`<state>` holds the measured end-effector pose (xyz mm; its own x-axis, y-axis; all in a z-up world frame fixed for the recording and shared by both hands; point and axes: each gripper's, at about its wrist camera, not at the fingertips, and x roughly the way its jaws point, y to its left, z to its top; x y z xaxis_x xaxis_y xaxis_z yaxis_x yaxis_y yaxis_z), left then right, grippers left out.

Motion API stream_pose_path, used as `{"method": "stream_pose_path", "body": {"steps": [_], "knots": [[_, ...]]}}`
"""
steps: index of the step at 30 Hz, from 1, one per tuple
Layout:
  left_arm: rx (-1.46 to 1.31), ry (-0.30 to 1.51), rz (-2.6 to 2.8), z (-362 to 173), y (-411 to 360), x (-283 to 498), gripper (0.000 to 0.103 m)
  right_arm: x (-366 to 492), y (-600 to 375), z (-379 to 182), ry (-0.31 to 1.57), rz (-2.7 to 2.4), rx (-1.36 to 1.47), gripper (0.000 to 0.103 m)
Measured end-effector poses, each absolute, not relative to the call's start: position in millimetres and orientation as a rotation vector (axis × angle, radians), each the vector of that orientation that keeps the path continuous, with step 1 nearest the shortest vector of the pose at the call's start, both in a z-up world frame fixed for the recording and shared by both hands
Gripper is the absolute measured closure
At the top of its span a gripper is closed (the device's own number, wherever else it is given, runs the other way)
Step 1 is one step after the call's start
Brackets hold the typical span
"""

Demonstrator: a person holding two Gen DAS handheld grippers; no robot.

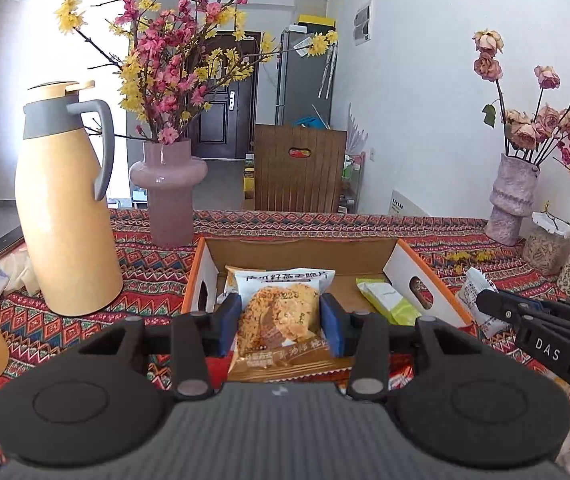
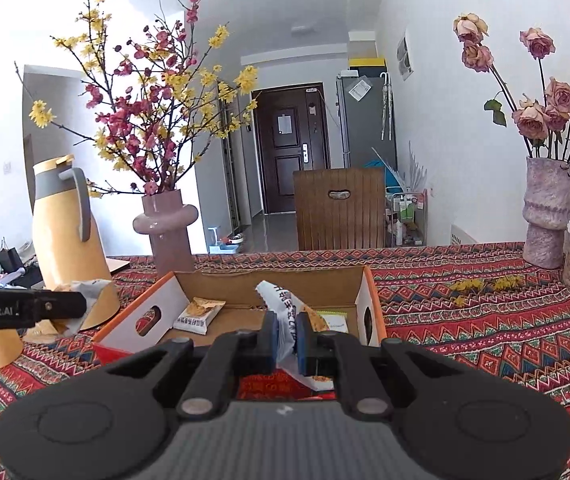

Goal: Organize snacks
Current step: 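Carry both packets over the box and open both tools to drop them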

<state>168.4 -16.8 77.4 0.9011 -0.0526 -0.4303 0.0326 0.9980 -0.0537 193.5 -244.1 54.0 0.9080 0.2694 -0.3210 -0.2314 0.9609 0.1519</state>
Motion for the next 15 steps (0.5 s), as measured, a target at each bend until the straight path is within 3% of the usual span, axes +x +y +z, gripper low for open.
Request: {"method": "stream_pose_path", "body": {"steps": [15], "knots": [[-0.068,0.522,0.004,53,-6,268,0.06,286,-232,45,0.392,0.309,0.085,0.094]]}}
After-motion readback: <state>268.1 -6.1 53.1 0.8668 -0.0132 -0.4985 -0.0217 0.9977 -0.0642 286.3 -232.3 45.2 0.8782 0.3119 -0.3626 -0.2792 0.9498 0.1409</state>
